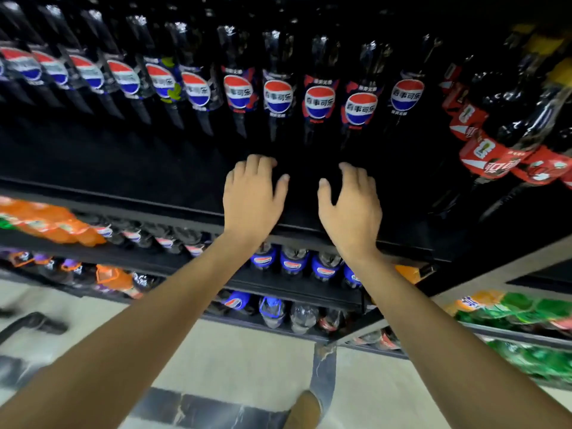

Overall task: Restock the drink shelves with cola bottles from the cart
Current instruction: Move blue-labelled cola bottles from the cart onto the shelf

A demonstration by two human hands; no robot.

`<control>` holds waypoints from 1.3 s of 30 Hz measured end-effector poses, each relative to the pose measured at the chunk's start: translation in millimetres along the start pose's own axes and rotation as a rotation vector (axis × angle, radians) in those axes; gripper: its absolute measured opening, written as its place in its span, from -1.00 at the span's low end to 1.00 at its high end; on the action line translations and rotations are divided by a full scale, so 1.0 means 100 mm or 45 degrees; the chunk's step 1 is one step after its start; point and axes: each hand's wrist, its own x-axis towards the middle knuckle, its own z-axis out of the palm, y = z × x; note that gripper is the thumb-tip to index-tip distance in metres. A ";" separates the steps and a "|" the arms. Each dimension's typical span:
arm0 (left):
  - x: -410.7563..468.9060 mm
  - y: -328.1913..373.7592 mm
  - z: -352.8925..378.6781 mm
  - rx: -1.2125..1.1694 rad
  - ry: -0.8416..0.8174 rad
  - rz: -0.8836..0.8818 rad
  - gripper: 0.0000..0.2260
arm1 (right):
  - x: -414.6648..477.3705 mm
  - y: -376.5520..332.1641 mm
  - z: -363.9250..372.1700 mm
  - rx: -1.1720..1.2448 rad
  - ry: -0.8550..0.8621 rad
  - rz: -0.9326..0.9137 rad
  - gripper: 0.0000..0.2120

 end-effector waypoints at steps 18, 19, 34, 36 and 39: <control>-2.92 -1.46 -1.69 0.314 -0.527 -0.466 -0.61 | -2.34 -1.74 -0.39 -0.252 -1.020 -0.693 -0.61; -3.02 -1.58 -1.77 0.326 -0.531 -0.511 -0.60 | -2.40 -1.87 -0.35 -0.244 -1.048 -0.756 -0.62; -3.07 -3.58 -3.09 0.552 -0.505 -0.993 -0.63 | -2.25 -4.60 0.81 -0.123 -1.150 -1.463 -0.67; -3.01 -3.88 -3.31 0.603 -0.498 -1.036 -0.63 | -2.21 -5.05 0.99 -0.124 -1.154 -1.516 -0.65; -2.94 -4.31 -3.59 0.646 -0.526 -1.108 -0.64 | -2.19 -5.69 1.23 -0.062 -1.161 -1.574 -0.68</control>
